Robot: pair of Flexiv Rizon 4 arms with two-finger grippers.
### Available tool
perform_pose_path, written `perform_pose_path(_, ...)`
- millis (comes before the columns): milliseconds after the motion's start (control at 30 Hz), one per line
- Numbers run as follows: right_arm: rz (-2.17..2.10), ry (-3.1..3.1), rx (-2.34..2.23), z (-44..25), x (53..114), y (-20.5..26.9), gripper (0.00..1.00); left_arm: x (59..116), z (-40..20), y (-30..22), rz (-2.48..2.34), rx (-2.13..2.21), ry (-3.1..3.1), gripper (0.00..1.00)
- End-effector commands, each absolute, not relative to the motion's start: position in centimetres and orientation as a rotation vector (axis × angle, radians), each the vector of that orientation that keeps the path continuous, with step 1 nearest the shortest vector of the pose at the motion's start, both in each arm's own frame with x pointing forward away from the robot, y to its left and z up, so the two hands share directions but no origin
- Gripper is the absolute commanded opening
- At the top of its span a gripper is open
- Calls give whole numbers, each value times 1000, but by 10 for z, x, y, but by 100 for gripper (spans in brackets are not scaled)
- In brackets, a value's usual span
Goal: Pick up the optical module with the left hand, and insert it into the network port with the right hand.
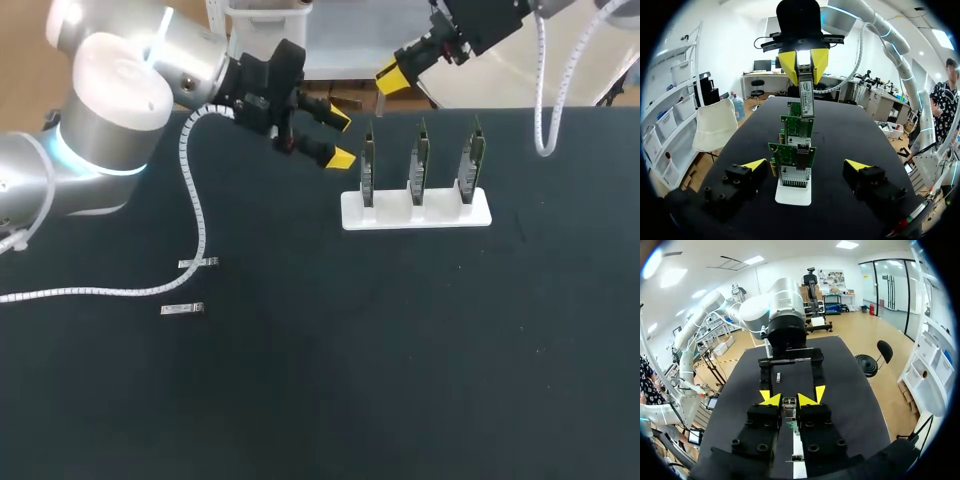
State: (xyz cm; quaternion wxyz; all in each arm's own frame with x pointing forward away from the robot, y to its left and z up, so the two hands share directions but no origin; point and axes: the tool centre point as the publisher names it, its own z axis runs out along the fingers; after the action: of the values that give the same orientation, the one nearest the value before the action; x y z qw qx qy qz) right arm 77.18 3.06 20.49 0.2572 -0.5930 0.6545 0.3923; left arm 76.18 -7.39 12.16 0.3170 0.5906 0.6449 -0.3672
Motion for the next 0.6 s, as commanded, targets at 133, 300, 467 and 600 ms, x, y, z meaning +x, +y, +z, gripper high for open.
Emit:
perform_pose_path(133, 1050, 1756, -1623, 206, 767, 30, 0, 764, 122, -74, -982, 1559, 1701, 100)
perform_pose_path(300, 1052, 1729, -1657, 208, 763, 32, 0, 764, 122, -74, -982, 1559, 1701, 100)
perform_pose_path(467, 1041, 1701, -1703, 206, 759, 35, 0, 764, 122, -74, -982, 1559, 1701, 100)
perform_pose_path(600, 1050, 1698, -1733, 199, 757, 35, 0, 764, 122, -74, -982, 1559, 1701, 100)
